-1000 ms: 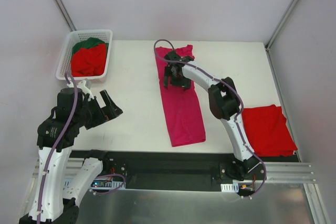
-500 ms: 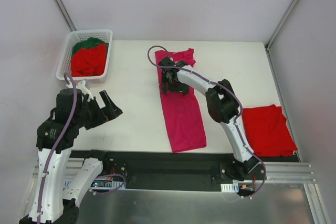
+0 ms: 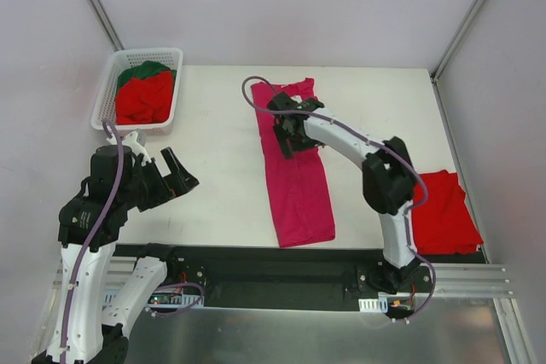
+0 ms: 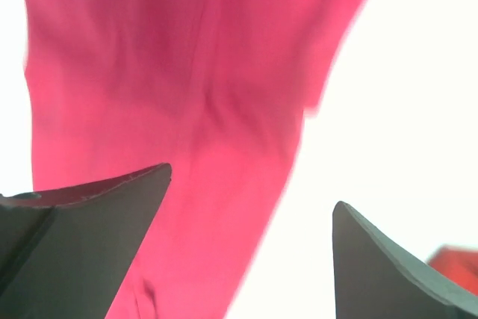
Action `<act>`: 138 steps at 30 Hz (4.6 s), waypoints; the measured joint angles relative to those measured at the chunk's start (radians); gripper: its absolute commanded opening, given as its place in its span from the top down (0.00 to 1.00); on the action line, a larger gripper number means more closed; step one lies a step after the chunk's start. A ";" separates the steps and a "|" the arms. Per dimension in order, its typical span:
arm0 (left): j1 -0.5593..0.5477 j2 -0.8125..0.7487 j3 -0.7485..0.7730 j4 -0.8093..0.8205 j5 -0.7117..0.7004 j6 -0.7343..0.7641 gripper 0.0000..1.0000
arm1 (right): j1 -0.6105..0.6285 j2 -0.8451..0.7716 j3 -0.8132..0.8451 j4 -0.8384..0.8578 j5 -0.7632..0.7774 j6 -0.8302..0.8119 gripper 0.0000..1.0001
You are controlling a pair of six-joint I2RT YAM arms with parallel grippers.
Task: Fold and stack the t-shirts
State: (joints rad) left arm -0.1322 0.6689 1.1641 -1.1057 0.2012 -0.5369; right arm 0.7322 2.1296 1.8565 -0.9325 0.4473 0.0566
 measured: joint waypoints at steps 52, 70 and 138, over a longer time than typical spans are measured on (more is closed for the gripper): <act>0.000 0.009 -0.037 0.011 0.025 -0.007 0.01 | 0.256 -0.102 -0.386 0.103 -0.500 0.184 0.04; 0.000 0.336 0.024 0.052 0.080 0.016 0.01 | -0.073 -0.665 -0.219 -0.043 -0.433 0.037 0.04; -0.563 0.521 -0.955 1.530 0.426 -0.599 0.07 | -0.249 -1.027 -1.640 1.035 -1.273 0.395 0.06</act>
State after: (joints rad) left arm -0.6952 1.1904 0.2092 0.4248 0.6273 -1.1358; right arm 0.4831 1.1023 0.2161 0.1020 -0.8253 0.4519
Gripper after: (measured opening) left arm 0.928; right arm 0.948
